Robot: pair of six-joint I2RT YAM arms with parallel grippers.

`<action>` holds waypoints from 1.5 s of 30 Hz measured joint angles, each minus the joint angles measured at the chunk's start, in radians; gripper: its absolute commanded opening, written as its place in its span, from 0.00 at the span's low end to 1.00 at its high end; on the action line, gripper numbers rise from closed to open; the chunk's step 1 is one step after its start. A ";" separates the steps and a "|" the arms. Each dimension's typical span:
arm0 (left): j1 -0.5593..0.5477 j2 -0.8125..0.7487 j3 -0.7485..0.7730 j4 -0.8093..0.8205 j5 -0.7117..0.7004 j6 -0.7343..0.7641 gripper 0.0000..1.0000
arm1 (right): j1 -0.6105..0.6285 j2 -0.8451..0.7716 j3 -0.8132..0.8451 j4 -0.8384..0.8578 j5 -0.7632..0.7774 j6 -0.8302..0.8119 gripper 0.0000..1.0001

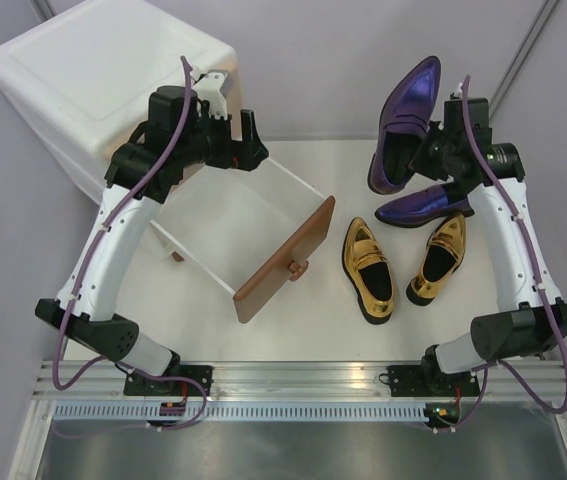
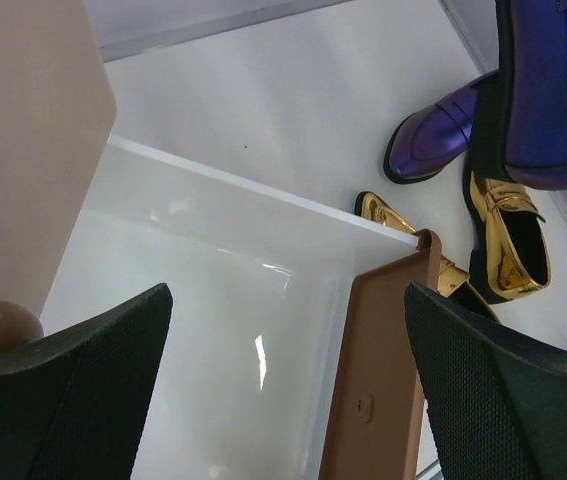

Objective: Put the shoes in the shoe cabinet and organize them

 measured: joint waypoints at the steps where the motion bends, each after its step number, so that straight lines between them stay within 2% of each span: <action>1: 0.000 -0.001 0.001 0.008 0.000 -0.002 1.00 | 0.019 0.006 0.030 -0.013 -0.008 0.018 0.01; 8: 0.000 -0.016 0.001 0.041 -0.001 -0.008 1.00 | 0.239 0.116 0.235 -0.017 -0.076 0.135 0.00; 13: 0.000 -0.043 0.001 0.053 -0.031 -0.013 1.00 | 0.337 0.215 0.321 -0.034 -0.151 0.190 0.01; 24: -0.003 -0.124 -0.021 0.074 -0.145 -0.030 1.00 | 0.511 0.316 0.341 -0.086 -0.204 0.289 0.00; 34: -0.003 -0.140 -0.069 0.090 -0.209 -0.030 1.00 | 0.592 0.344 0.345 -0.112 -0.270 0.297 0.01; 45: -0.003 -0.148 -0.107 0.092 -0.212 -0.030 1.00 | 0.603 0.391 0.345 -0.141 -0.328 0.299 0.00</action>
